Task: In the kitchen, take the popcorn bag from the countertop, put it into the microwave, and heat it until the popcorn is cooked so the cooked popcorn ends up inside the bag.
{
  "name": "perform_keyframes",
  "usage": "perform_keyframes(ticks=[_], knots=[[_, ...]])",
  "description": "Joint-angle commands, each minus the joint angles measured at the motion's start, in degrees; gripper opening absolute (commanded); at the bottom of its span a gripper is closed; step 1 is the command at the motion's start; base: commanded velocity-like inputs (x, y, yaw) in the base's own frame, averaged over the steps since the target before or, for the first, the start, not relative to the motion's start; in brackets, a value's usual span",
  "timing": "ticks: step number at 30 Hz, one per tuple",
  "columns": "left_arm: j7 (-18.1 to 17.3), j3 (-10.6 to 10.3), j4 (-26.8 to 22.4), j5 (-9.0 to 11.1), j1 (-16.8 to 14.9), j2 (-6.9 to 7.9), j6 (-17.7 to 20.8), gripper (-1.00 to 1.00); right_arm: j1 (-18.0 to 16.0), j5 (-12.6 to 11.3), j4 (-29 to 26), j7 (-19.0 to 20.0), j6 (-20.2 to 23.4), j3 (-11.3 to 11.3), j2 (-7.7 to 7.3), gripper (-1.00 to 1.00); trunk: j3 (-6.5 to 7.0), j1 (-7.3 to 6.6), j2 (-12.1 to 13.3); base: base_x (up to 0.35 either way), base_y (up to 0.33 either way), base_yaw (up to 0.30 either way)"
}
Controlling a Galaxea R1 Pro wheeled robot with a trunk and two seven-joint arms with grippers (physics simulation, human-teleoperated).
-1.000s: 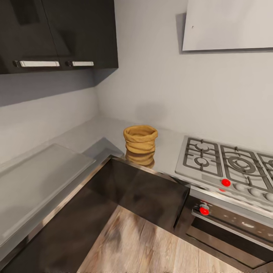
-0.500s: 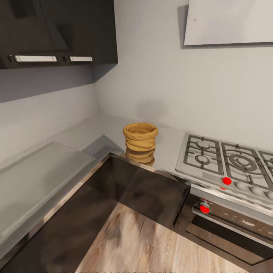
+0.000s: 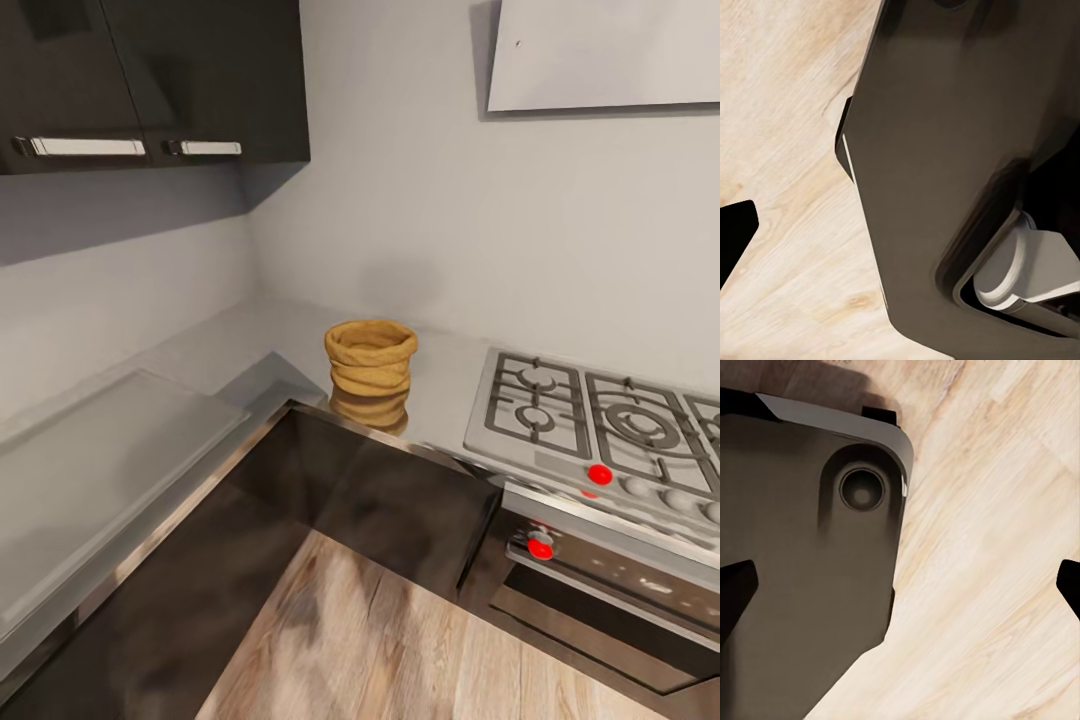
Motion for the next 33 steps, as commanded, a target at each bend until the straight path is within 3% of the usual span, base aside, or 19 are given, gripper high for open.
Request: perform_keyframes(ticks=[1,10,12,15,17,19,20,21,24,29,30,33], knots=[[0.16,0.04,-0.06,0.2,0.01,-0.02,-0.11,1.0,-0.05,0.52,0.15,-0.36,-0.26,-0.48,0.0,1.0,-0.05,0.01,-0.04,0.0,0.0,0.0],[0.16,0.12,-0.06,0.33,0.01,-0.02,-0.11,1.0,-0.05,0.76,0.07,-0.39,0.17,-0.29,0.28,1.0,-0.05,0.01,-0.04,0.0,0.0,0.0],[0.16,0.13,-0.06,0.36,0.01,-0.02,-0.11,1.0,-0.05,2.92,0.0,-0.47,0.37,0.86,0.95,1.0,-0.05,0.01,-0.04,0.0,0.0,0.0],[0.16,0.14,-0.06,0.41,0.01,-0.02,-0.11,1.0,-0.13,6.67,-0.86,-0.31,0.58,3.06,3.36,1.0,-0.05,0.01,-0.04,0.0,0.0,0.0],[0.16,0.14,-0.06,0.43,0.01,-0.02,-0.11,1.0,-0.2,7.91,-3.21,-0.24,1.9,3.72,5.94,1.0,-0.05,0.01,-0.04,0.0,0.0,0.0],[0.16,0.14,-0.06,0.43,0.01,-0.02,-0.11,1.0,-0.21,8.58,-9.71,0.02,7.02,4.09,9.96,1.0,-0.05,0.01,-0.04,0.0,0.0,0.0],[0.16,0.14,-0.06,0.43,0.01,-0.02,-0.11,1.0,-0.19,8.69,-13.12,1.14,9.84,4.19,10.04,1.0,-0.05,0.01,-0.04,0.0,0.0,0.0],[0.16,0.14,-0.06,0.43,0.01,-0.02,-0.11,1.0,-0.18,8.74,-15.41,2.63,11.33,4.25,10.04,1.0,-0.05,0.01,-0.04,0.0,0.0,0.0],[0.16,0.21,-0.06,0.43,0.01,-0.02,-0.11,1.0,-0.26,8.54,-24.72,14.14,20.14,4.41,10.04,1.0,-0.05,0.01,-0.04,0.0,0.0,0.0],[0.16,0.23,-0.06,0.48,0.01,-0.02,-0.11,1.0,-4.28,8.3,-40.77,31.03,36.27,5.48,10.04,1.0,-0.05,0.01,-0.04,0.0,0.0,0.0],[0.16,0.23,-0.06,0.48,0.01,-0.02,-0.11,1.0,-4.72,8.26,-43.47,33.61,38.97,6.9,10.04,1.0,-0.05,0.01,-0.04,0.0,0.0,0.0],[0.16,0.23,-0.06,0.47,0.01,-0.02,-0.11,1.0,-5.35,7.9,-55.05,41.4,49.27,15.15,10.04,1.0,-0.05,0.01,-0.04,0.0,0.0,0.0]])
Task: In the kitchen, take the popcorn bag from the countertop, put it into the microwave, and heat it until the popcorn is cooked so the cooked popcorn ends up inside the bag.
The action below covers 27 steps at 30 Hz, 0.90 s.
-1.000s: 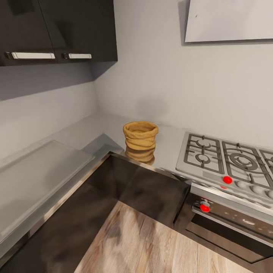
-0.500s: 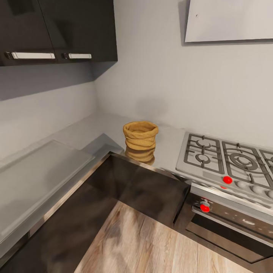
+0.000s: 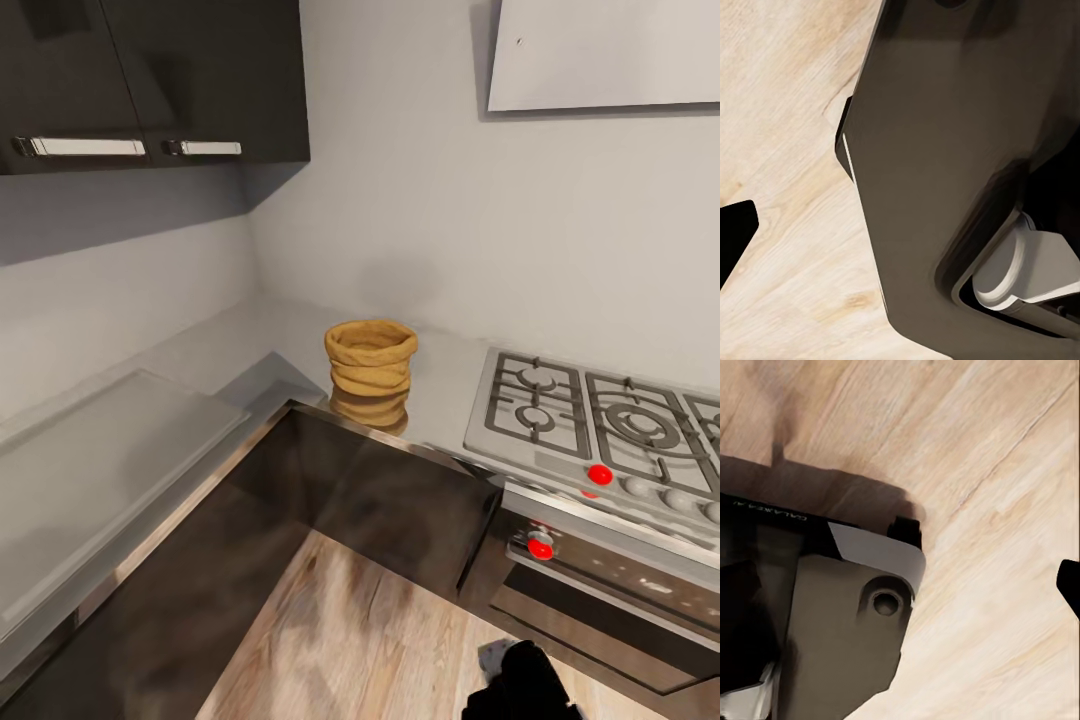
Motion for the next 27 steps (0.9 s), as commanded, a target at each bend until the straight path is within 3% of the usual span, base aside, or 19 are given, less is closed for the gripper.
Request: perform_keyframes(ticks=[1,2,4,7,9,15,20,23,26,27], knots=[[0.15,0.05,-0.07,0.21,0.01,-0.02,-0.1,1.0,-0.12,-0.13,-5.24,3.15,4.74,3.46,0.07,1.0,-0.06,0.01,-0.04,0.0,0.0,0.0],[0.15,0.05,-0.07,0.22,0.01,-0.02,-0.1,1.0,-0.17,-1.7,-10.48,5.24,9.74,7.19,0.07,1.0,-0.06,0.01,-0.04,0.0,0.0,0.0],[0.15,0.05,-0.07,0.22,0.01,-0.02,-0.1,1.0,-0.22,-4.42,-17.86,6.96,14.17,12.72,0.07,1.0,-0.06,0.01,-0.04,0.0,0.0,0.0],[0.15,0.05,-0.07,0.23,0.01,-0.02,-0.1,1.0,-2.42,-6.38,-23.65,7.7,14.17,18.16,0.07,1.0,-0.06,0.01,-0.04,0.0,0.0,0.0],[0.15,0.05,-0.07,0.19,0.01,-0.02,-0.1,1.0,-6.38,-6.86,-24.87,7.92,14.17,19.74,0.07,1.0,-0.06,0.01,-0.04,0.0,0.0,0.0],[0.15,0.04,-0.07,0.15,0.01,-0.02,-0.1,1.0,-19.81,-10.36,-25.3,8.56,14.17,20.49,0.07,1.0,-0.06,0.01,-0.04,0.0,0.0,0.0],[0.15,-0.01,-0.07,0.07,0.01,-0.02,-0.1,1.0,-30.51,-11.03,-23.76,8.34,14.17,20.09,0.07,1.0,-0.06,0.01,-0.04,0.0,0.0,0.0],[0.15,-0.03,-0.07,0.03,0.01,-0.02,-0.1,1.0,-39.39,-11.04,-16.36,7.58,14.17,19.3,0.07,1.0,-0.06,0.01,-0.04,0.0,0.0,0.0],[0.15,-0.16,-0.07,-0.02,0.01,-0.02,-0.1,1.0,-52.64,-11.07,-0.97,3.97,14.17,13.61,0.07,1.0,-0.06,0.01,-0.04,0.0,0.0,0.0],[0.15,-0.21,-0.07,-0.03,0.01,-0.02,-0.1,1.0,-55.23,-11.08,1.95,2.7,14.17,12.68,0.07,1.0,-0.06,0.01,-0.04,0.0,0.0,0.0]])
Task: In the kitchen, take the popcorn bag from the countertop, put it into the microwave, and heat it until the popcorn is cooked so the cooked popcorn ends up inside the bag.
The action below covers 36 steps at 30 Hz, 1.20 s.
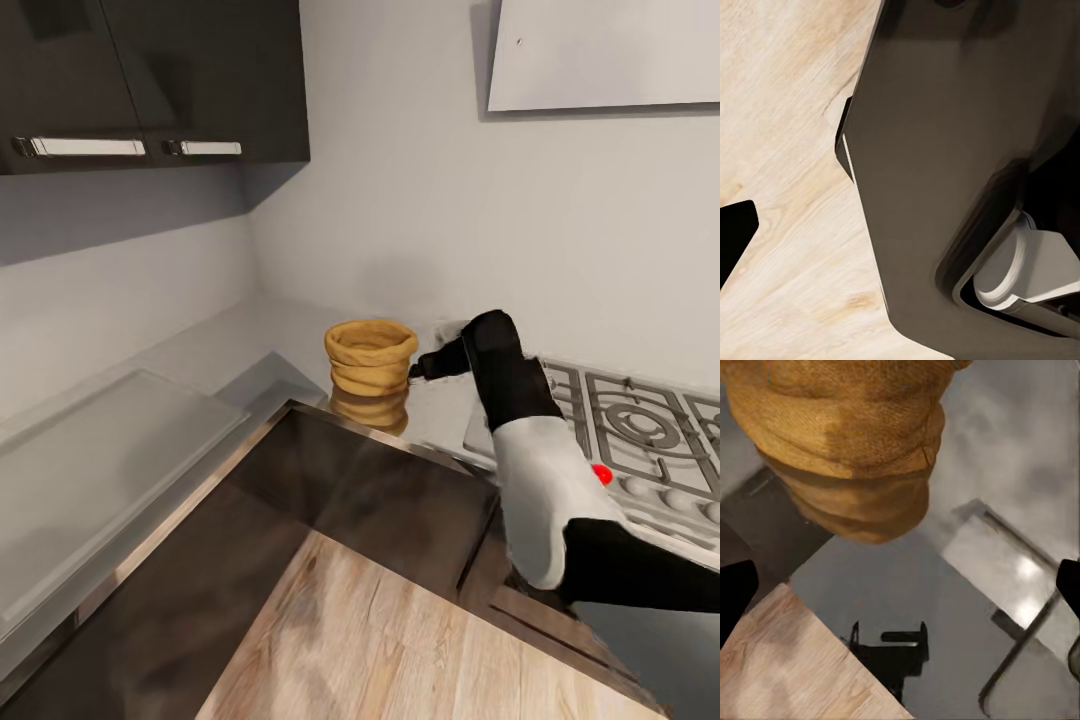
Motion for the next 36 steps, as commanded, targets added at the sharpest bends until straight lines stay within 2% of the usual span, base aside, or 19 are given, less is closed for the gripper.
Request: perform_keyframes(ticks=[1,2,6,9,11,12,13,17,19,21,36], knots=[[0.16,-0.01,-0.09,0.2,0.01,-0.02,-0.11,1.0,-2.8,0.6,2.86,-0.93,0.11,-1.07,0.07,1.0,-0.07,0.01,-0.04,0.0,0.0,0.0],[0.16,-0.08,-0.08,0.17,0.01,-0.02,-0.11,1.0,-6.28,0.6,6.3,-3.0,0.11,-1.98,0.07,1.0,-0.07,0.01,-0.04,0.0,0.0,0.0],[0.16,-0.14,-0.09,0.11,0.01,-0.02,-0.11,1.0,-13.06,0.66,10.51,-7.57,0.11,-3.75,0.0,1.0,-0.07,0.01,-0.04,0.0,0.0,0.0],[0.16,-0.08,-0.08,0.12,0.01,-0.02,-0.11,1.0,-14.35,0.66,10.96,-9.54,0.11,-5.59,-1.11,1.0,-0.07,0.01,-0.04,0.0,0.0,0.0],[0.16,0.03,-0.07,0.17,0.01,-0.02,-0.11,1.0,-15.15,0.76,11.59,-12.34,0.11,-7.65,-1.18,1.0,-0.07,0.01,-0.04,0.0,0.0,0.0],[0.16,0.09,-0.09,0.18,0.01,-0.02,-0.11,1.0,-15.61,0.79,12.41,-14.82,0.11,-9.83,-1.1,1.0,-0.07,0.01,-0.04,0.0,0.0,0.0],[0.16,0.15,-0.12,0.19,0.01,-0.02,-0.11,1.0,-16.04,0.81,13.59,-19.03,0.11,-13.86,-0.93,1.0,-0.07,0.01,-0.04,0.0,0.0,0.0],[0.16,0.26,-0.15,0.19,0.01,-0.02,-0.11,1.0,-16.4,0.73,15.8,-33.0,0.11,-26.77,0.07,1.0,-0.07,0.01,-0.04,0.0,0.0,0.0],[0.16,0.28,-0.16,0.21,0.01,-0.02,-0.11,1.0,-16.44,0.8,16.06,-35.56,0.11,-29.03,0.07,1.0,-0.07,0.01,-0.04,0.0,0.0,0.0],[0.16,0.29,-0.15,0.2,0.01,-0.02,-0.11,1.0,-16.48,0.94,15.9,-36.96,0.11,-30.18,0.07,1.0,-0.07,0.01,-0.04,0.0,0.0,0.0],[0.16,0.43,-0.18,0.44,0.01,-0.1,-0.11,1.0,-16.5,0.68,13.85,-36.44,0.11,-29.94,0.07,1.0,-0.07,0.01,-0.04,0.0,0.0,0.0]])
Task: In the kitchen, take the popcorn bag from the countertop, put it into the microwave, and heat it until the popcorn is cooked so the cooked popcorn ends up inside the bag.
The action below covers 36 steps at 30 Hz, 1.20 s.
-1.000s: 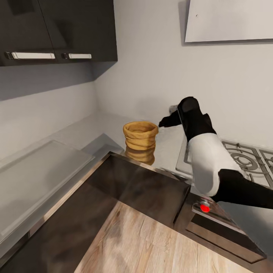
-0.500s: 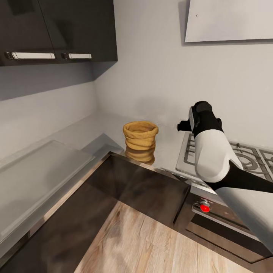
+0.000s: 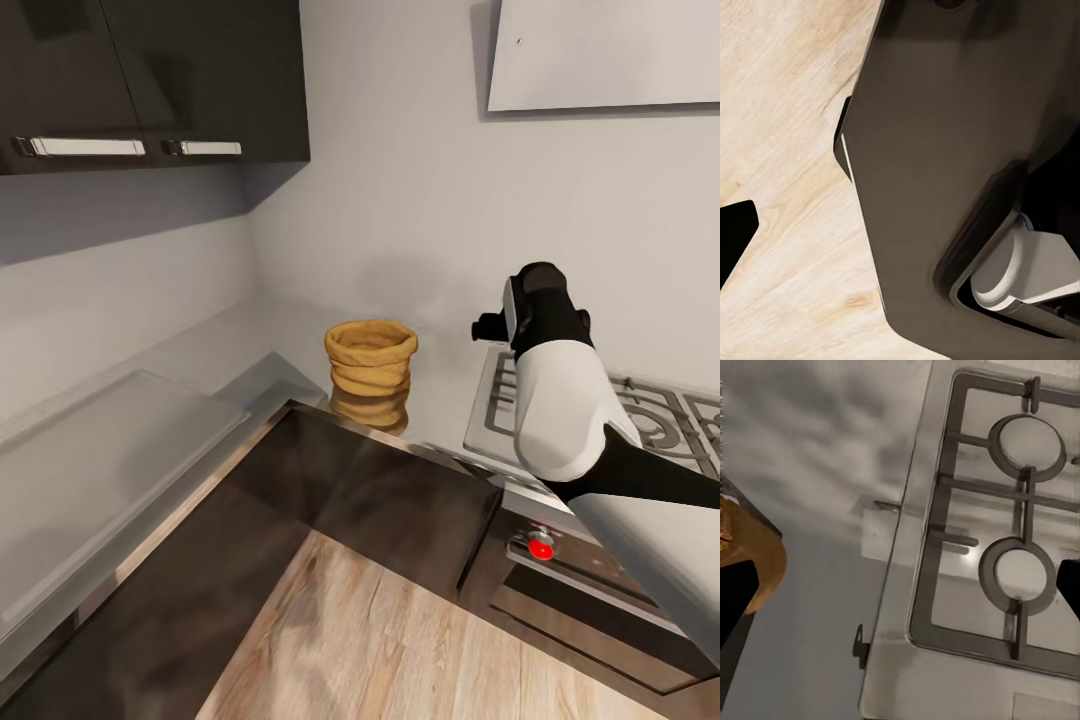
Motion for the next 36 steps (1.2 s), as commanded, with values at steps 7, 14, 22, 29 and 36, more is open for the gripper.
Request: perform_keyframes(ticks=[7,14,22,29,36], knots=[[0.15,-0.22,-0.05,0.18,0.01,0.06,-0.03,1.0,-0.07,-0.03,-0.45,1.56,0.06,2.04,0.07,1.0,-0.06,0.01,-0.04,0.172,-0.063,0.0],[0.14,-0.11,-0.05,0.09,0.01,0.07,-0.09,1.0,-0.07,-0.23,-0.46,1.61,0.06,7.31,0.07,1.0,-0.06,0.01,-0.04,0.289,-0.162,0.0],[0.15,0.16,-0.37,0.2,0.01,0.07,-0.11,1.0,-0.07,-0.29,-0.46,1.72,0.06,7.02,0.07,1.0,-0.06,0.01,-0.04,0.084,-0.055,0.0],[0.24,0.21,-0.63,0.57,0.01,0.01,-0.11,1.0,-0.07,-0.29,-0.46,3.77,0.06,6.92,0.07,1.0,0.3,-0.43,0.76,0.001,-0.001,0.0],[0.18,0.19,-0.54,0.83,0.01,0.0,-0.11,1.0,-0.07,-0.29,-0.46,3.84,0.06,7.25,0.07,1.0,1.56,-1.97,3.57,0.0,0.0,0.027]])
